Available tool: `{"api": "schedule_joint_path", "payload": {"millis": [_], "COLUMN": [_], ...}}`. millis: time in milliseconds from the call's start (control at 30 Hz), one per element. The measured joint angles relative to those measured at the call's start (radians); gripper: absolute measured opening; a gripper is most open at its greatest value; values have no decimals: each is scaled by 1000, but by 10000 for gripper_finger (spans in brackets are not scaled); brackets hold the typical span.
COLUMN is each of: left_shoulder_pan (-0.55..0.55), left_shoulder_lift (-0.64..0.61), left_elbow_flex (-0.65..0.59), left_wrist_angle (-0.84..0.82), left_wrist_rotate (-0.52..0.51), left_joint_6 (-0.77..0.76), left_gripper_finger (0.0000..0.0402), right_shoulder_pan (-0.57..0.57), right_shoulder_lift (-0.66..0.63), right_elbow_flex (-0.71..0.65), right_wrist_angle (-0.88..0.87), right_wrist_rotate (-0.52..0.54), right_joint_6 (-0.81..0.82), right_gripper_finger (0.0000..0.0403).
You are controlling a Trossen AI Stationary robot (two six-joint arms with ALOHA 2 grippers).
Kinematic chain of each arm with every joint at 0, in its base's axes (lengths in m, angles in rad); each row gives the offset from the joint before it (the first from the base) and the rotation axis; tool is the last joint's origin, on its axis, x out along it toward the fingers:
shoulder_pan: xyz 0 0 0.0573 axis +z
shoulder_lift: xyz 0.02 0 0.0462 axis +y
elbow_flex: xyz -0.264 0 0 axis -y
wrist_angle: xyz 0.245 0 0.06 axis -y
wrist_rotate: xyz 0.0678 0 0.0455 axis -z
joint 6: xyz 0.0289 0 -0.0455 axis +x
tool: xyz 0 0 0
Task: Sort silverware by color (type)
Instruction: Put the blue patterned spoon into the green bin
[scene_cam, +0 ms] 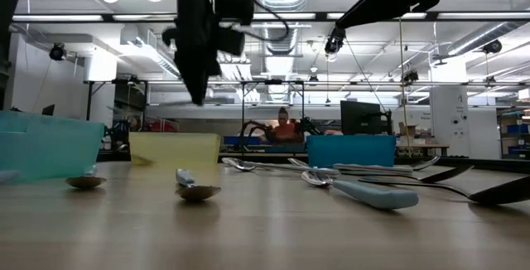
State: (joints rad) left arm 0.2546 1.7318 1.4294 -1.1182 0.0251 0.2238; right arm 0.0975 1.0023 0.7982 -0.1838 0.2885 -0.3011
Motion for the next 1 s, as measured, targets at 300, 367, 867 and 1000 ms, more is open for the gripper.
{"api": "schedule_joint_path", "payload": {"millis": [300, 367, 867, 1000], "left_shoulder_pan": [-130, -175, -437, -444], "left_shoulder_lift": [-248, -314, -653, -668], "left_elbow_flex": [-37, -77, -516, -585], "left_wrist_angle": [-26, -27, 22, 27], "left_wrist_rotate": [47, 44, -42, -40], "left_joint_6": [-151, -204, -664, -682], "left_gripper_finger": [17, 17, 18, 23], "right_shoulder_pan": [0, 0, 0, 0], "right_shoulder_lift": [0, 0, 0, 0], "right_elbow_flex": [0, 0, 0, 0], "right_wrist_angle": [3, 8, 19, 26], "right_wrist_rotate": [0, 0, 0, 0], "right_joint_6": [15, 15, 29, 29], "right_gripper_finger": [125, 125, 125, 125]}}
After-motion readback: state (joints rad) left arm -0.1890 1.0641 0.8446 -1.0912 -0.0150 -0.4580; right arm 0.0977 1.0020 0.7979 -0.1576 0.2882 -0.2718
